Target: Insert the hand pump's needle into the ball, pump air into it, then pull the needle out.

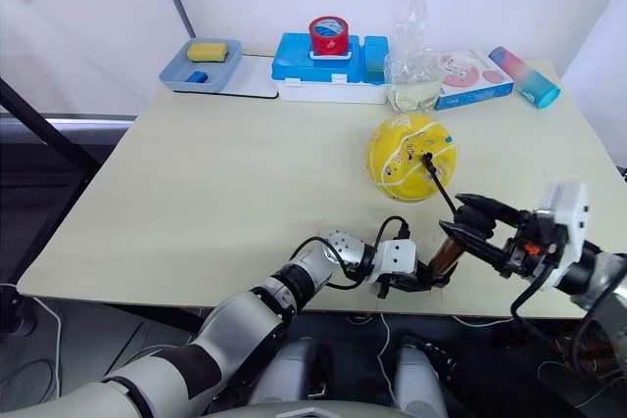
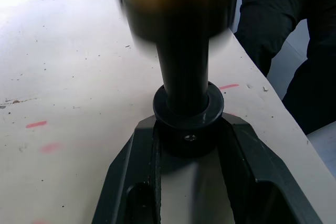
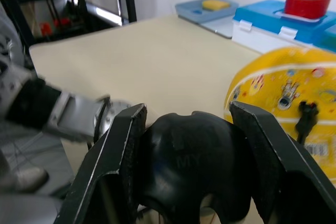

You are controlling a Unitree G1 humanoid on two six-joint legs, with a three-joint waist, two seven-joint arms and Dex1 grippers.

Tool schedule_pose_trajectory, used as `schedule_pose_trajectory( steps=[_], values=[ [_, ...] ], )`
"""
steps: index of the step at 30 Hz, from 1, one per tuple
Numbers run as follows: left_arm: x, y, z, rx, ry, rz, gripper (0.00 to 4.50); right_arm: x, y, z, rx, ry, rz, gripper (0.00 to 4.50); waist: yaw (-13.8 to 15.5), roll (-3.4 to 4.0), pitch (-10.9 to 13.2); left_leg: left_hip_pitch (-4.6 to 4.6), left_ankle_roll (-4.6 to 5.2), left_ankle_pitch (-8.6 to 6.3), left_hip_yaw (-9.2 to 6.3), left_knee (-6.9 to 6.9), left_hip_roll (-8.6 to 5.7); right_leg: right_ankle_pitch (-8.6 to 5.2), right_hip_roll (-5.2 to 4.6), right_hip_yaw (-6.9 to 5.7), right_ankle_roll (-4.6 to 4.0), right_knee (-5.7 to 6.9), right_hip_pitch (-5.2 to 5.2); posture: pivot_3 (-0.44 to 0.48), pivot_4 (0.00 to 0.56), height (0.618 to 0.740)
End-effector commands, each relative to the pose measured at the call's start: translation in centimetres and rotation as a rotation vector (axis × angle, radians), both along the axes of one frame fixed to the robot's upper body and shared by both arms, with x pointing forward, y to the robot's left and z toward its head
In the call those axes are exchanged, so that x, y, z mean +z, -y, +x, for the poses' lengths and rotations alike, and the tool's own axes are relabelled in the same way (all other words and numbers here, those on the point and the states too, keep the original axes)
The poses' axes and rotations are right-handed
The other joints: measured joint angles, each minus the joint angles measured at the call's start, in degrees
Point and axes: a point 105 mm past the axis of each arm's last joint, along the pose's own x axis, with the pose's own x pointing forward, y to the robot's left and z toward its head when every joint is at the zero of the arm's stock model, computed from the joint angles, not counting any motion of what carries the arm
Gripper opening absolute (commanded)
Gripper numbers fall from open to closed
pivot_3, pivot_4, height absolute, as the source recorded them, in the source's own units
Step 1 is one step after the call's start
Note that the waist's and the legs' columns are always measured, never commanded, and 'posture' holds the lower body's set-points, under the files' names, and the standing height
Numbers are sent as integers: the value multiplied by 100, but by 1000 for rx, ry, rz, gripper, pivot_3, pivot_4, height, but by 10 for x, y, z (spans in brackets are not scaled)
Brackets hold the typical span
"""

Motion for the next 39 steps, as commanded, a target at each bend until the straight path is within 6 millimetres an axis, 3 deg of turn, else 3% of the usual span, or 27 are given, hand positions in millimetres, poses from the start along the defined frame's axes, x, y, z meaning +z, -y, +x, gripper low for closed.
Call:
schedule_pose_trajectory(
  steps=[1,4,19,27,30,35,39],
  values=[
    [-17,11,-23,-61,-53,56,1047,-22,4,1,-25,-31,-50,2012,-1,1,-1,0,0,0,0,0,0,0,0,0,0,0,0,0,150,739],
    [-17,10,-22,-64,-49,59,1044,-14,6,2,-29,2,-41,2012,0,1,0,0,0,0,-1,0,0,0,0,0,0,0,0,0,150,739],
    [-19,7,-23,-77,-47,74,1043,97,18,-17,30,168,93,2012,5,14,10,-4,-1,-1,-1,0,-1,0,-3,-2,0,-1,-2,0,150,739],
    [-20,6,-23,-76,-49,76,1043,126,23,-20,33,186,81,2012,3,12,12,-6,-1,0,-1,0,0,0,-4,-2,0,-3,-2,0,150,739],
    [-20,5,-24,-77,-50,79,1043,111,19,-17,37,142,45,2012,6,12,12,-7,0,0,-1,0,-1,0,-4,-1,-1,-3,-2,0,150,739],
    [-21,2,-21,-67,-54,78,1043,53,19,-7,-21,55,-36,2012,3,0,6,-5,-1,0,-4,0,1,0,-1,-3,-1,-4,0,0,150,739],
    [-22,-3,-20,-59,-64,80,1042,19,8,-4,-22,15,-11,2012,-1,4,1,-3,-1,0,-4,0,0,0,-1,-3,0,-4,2,0,150,739]
  ],
)
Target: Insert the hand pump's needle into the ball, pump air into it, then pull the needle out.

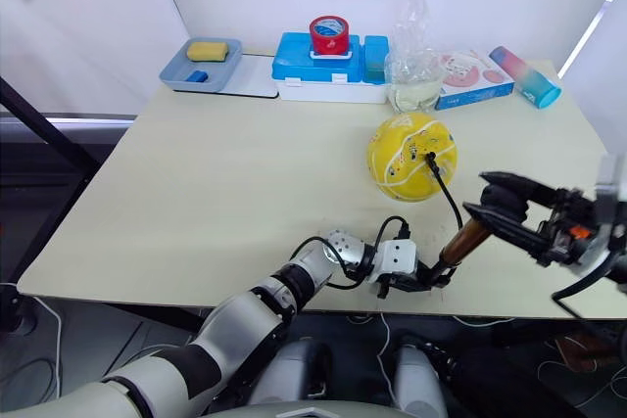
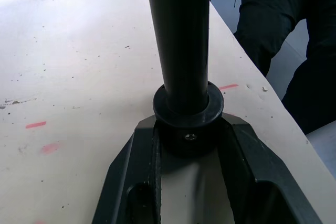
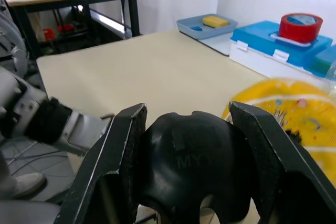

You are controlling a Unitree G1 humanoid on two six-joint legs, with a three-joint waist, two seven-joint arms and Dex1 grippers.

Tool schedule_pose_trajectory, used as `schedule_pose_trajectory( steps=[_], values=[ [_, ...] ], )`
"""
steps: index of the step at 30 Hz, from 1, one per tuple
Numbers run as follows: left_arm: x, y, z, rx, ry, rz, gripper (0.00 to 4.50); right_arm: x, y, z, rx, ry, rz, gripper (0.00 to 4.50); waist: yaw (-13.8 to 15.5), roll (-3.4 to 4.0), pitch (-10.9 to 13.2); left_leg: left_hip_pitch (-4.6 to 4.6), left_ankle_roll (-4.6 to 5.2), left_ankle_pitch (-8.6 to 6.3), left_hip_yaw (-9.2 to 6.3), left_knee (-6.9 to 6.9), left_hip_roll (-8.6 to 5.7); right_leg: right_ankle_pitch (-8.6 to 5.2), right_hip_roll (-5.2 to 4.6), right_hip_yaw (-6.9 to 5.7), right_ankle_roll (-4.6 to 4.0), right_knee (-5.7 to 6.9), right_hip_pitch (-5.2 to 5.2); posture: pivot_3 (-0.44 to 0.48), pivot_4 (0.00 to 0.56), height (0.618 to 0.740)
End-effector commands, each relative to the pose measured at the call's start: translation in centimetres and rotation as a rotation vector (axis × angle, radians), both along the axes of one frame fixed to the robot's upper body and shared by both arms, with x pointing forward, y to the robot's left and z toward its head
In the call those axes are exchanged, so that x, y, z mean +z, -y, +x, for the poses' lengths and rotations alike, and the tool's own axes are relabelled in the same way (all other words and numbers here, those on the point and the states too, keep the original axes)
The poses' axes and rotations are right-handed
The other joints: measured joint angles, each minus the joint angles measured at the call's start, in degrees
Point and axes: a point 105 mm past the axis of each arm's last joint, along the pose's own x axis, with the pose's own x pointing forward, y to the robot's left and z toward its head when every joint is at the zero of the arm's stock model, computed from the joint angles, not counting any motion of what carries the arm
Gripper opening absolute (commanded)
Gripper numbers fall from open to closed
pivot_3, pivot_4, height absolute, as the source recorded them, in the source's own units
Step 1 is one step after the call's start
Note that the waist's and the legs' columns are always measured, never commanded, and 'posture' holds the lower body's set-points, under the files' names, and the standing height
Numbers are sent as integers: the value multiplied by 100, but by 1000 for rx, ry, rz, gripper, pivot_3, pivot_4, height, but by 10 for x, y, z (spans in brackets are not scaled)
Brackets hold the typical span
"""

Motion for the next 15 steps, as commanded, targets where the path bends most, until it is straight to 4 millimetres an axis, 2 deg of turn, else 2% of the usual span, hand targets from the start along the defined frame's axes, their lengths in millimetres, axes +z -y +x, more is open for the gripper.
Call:
schedule_pose_trajectory(
  steps=[1,4,8,11,15],
  values=[
    [-22,-3,-20,-56,-62,80,1042,-29,-2,6,-35,-41,-32,2012,-2,-5,-4,1,0,0,0,0,-1,0,0,0,0,0,0,0,150,739],
    [-22,-3,-19,-53,-62,79,1042,-57,-6,7,-27,-81,-65,2012,-3,-6,-5,3,0,0,-2,0,1,0,0,-3,-1,0,2,0,150,739],
    [-21,0,-20,-54,-60,73,1042,-65,-6,9,-35,-78,-50,2012,-3,-5,-5,3,0,0,-3,0,1,0,1,-4,-1,0,2,0,150,739],
    [-21,0,-21,-54,-62,69,1042,-55,-3,10,-36,-40,-30,2012,-1,-4,-6,3,-1,0,-3,0,1,0,1,-4,-1,0,2,0,150,739],
    [-22,0,-21,-56,-62,72,1042,-25,4,9,-41,26,-8,2012,2,1,-2,1,-1,-1,-3,0,1,0,-1,-5,-1,0,1,0,150,739]
  ],
)
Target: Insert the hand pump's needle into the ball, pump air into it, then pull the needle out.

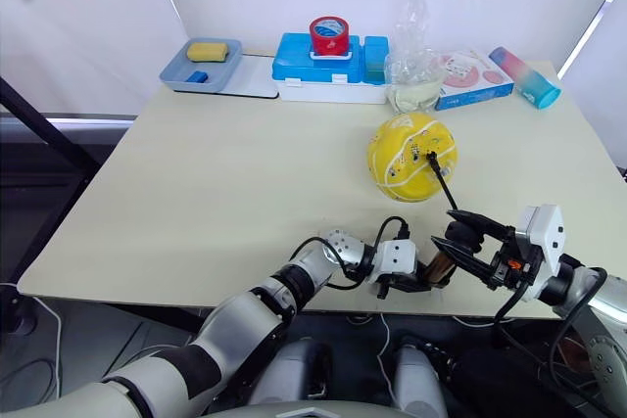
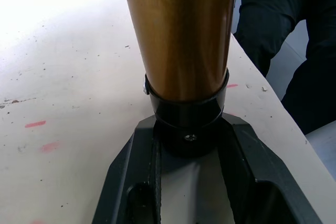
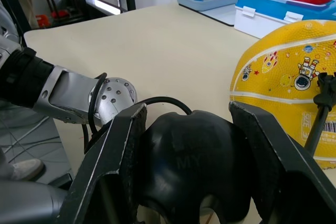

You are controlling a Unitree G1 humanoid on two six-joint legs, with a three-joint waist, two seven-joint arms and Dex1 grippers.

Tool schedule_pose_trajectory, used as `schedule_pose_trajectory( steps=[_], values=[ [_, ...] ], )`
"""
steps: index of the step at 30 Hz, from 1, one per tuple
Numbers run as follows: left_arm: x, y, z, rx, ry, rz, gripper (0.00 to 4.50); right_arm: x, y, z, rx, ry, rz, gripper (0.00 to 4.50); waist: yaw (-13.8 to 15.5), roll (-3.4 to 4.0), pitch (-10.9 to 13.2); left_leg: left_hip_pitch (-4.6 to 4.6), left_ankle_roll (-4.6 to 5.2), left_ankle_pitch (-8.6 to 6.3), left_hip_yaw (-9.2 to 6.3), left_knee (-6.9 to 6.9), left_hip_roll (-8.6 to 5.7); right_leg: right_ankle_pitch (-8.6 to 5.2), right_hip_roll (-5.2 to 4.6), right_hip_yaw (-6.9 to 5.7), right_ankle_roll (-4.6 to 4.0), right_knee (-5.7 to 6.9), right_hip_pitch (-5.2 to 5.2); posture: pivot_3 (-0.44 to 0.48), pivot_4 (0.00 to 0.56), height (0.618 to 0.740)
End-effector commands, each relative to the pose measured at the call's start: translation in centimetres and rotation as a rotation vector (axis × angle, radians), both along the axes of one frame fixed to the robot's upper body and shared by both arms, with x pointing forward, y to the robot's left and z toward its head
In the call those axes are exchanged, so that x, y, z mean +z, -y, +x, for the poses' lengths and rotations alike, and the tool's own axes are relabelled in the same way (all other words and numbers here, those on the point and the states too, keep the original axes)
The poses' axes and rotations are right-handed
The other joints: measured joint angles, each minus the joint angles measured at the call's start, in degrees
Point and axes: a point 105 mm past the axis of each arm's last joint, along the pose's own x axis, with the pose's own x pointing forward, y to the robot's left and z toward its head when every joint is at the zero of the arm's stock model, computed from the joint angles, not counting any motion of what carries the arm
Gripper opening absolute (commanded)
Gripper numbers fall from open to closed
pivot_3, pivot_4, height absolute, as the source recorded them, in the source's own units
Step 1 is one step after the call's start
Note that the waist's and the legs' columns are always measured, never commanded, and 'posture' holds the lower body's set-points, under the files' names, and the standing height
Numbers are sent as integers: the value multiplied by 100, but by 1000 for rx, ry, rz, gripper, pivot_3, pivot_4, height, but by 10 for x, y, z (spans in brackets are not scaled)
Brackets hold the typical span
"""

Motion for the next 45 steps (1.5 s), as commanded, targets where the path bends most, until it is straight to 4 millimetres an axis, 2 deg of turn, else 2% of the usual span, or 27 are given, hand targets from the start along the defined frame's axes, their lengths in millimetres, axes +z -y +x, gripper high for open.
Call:
schedule_pose_trajectory(
  steps=[1,7,14,17,19,22,28,33,38,45],
  values=[
    [-21,0,-21,-56,-59,72,1042,32,12,-2,-24,76,6,2012,3,10,7,-1,0,0,0,0,0,0,0,0,0,0,0,0,150,739],
    [-20,1,-21,-59,-58,71,1042,93,23,-9,-15,177,40,2012,4,13,11,-2,0,0,0,0,-1,0,-2,-1,0,0,-1,0,150,739],
    [-20,3,-22,-60,-59,67,1042,134,27,-16,2,203,51,2012,5,12,14,-4,-13,-7,1,0,-3,0,-4,-1,0,-1,-1,0,150,739],
    [-20,4,-22,-59,-59,66,1042,140,25,-17,16,197,62,2012,10,6,19,-4,-13,-7,0,0,-3,0,-4,-1,0,-1,-1,0,150,739],
    [-20,4,-22,-58,-60,66,1042,131,24,-14,18,164,56,2012,6,7,19,-9,-12,-7,-2,0,-3,0,-4,-3,0,-2,-3,0,150,739],
    [-19,5,-21,-52,-59,64,1042,90,22,-7,-1,41,30,2012,10,-3,16,-9,-6,-3,-1,0,-4,0,-4,-1,0,-3,-3,0,150,739],
    [-17,7,-20,-45,-53,58,1042,34,20,2,-40,-40,-24,2012,-2,1,7,2,-11,-6,-5,0,-2,0,-2,-5,0,-4,7,0,150,739],
    [-17,9,-20,-44,-52,55,1042,0,10,6,-34,-67,-53,2012,-1,-1,6,3,-10,-6,-5,0,-2,0,-1,-6,0,-4,8,0,150,739],
    [-16,9,-20,-42,-51,52,1041,-12,4,3,1,-62,-47,2012,-2,0,5,3,-10,-6,-5,0,-2,0,-1,-6,0,-3,7,0,150,739],
    [-18,7,-20,-42,-53,55,1041,23,11,1,17,8,-8,2012,2,5,8,0,-13,-7,-5,0,-2,0,-2,-7,0,-3,6,0,150,739]
  ],
)
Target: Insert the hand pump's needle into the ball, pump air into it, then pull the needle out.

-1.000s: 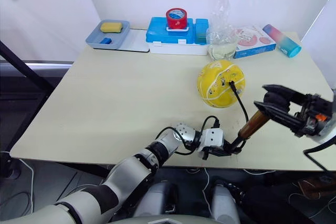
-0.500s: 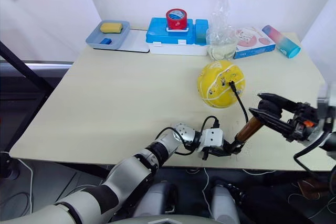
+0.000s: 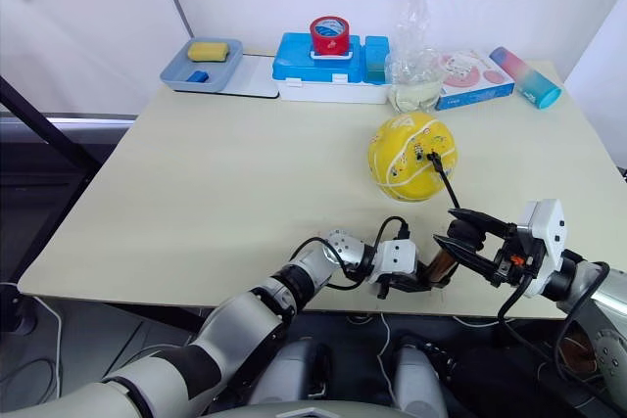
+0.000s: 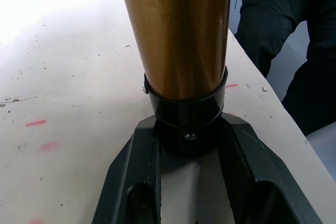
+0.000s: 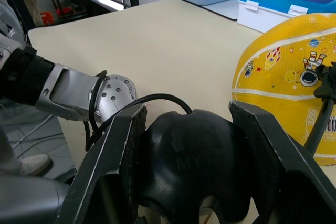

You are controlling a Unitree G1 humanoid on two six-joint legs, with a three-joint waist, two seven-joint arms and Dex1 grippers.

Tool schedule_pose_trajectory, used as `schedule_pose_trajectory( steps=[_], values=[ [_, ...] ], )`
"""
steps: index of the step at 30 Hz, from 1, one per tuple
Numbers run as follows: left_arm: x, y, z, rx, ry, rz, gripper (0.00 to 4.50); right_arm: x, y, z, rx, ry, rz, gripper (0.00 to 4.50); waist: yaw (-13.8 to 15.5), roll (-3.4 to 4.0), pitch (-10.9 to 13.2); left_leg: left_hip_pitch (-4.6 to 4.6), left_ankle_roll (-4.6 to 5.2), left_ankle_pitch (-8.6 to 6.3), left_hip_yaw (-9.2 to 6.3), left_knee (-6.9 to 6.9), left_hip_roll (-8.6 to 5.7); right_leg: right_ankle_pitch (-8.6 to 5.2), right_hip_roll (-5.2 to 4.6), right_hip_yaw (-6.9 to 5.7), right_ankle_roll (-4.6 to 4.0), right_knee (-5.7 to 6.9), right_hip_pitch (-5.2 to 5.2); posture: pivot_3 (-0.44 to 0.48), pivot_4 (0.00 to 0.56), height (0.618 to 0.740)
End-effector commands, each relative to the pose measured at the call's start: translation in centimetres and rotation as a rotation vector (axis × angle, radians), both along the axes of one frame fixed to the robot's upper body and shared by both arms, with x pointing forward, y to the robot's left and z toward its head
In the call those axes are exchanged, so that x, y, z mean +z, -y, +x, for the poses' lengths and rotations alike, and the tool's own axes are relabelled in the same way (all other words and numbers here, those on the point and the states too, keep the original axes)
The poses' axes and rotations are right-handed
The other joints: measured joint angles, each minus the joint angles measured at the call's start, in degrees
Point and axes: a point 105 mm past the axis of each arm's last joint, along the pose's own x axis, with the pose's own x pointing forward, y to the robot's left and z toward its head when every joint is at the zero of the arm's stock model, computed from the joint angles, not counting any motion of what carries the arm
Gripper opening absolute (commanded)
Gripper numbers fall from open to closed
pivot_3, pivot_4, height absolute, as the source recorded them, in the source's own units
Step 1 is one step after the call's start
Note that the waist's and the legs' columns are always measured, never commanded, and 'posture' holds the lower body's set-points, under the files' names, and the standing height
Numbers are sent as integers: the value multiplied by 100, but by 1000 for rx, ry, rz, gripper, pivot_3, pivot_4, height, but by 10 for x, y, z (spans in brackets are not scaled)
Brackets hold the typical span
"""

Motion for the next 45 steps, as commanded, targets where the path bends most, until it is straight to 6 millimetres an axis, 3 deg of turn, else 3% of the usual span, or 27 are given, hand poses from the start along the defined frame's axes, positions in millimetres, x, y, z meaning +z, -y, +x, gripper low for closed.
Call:
schedule_pose_trajectory(
  steps=[1,16,22,25,39,42,45],
  values=[
    [-18,7,-20,-47,-52,57,1041,26,9,-2,-4,50,0,2012,1,1,1,0,0,0,0,0,0,0,0,0,0,0,0,0,150,739],
    [-17,5,-19,-48,-46,57,1041,124,26,-19,-16,185,69,2012,3,1,6,-2,0,0,0,0,-1,0,-1,0,0,0,0,0,150,739],
    [-17,5,-19,-51,-42,59,1041,137,24,-22,-8,184,87,2012,2,1,8,-3,0,0,0,0,-1,0,-3,1,0,-1,-1,0,150,739],
    [-16,7,-19,-54,-38,57,1041,124,20,-21,1,133,81,2012,2,2,9,-5,2,1,0,0,-1,0,-3,1,0,-1,-2,0,150,739],
    [-17,6,-18,-46,-23,53,1041,-3,-1,-16,-14,-61,-70,2012,-1,-1,0,0,1,1,-3,0,0,-1,1,-1,1,-1,1,0,150,739],
    [-19,4,-20,-52,-22,56,1041,-20,-6,-16,-12,-58,-83,2012,1,-1,-2,2,1,1,-3,0,0,-1,1,-2,1,0,2,0,150,739],
    [-21,3,-20,-51,-19,58,1041,-14,-10,-15,-17,2,-26,2012,2,3,-5,1,1,0,-3,0,0,-1,1,-3,1,0,2,0,150,739]
  ],
)
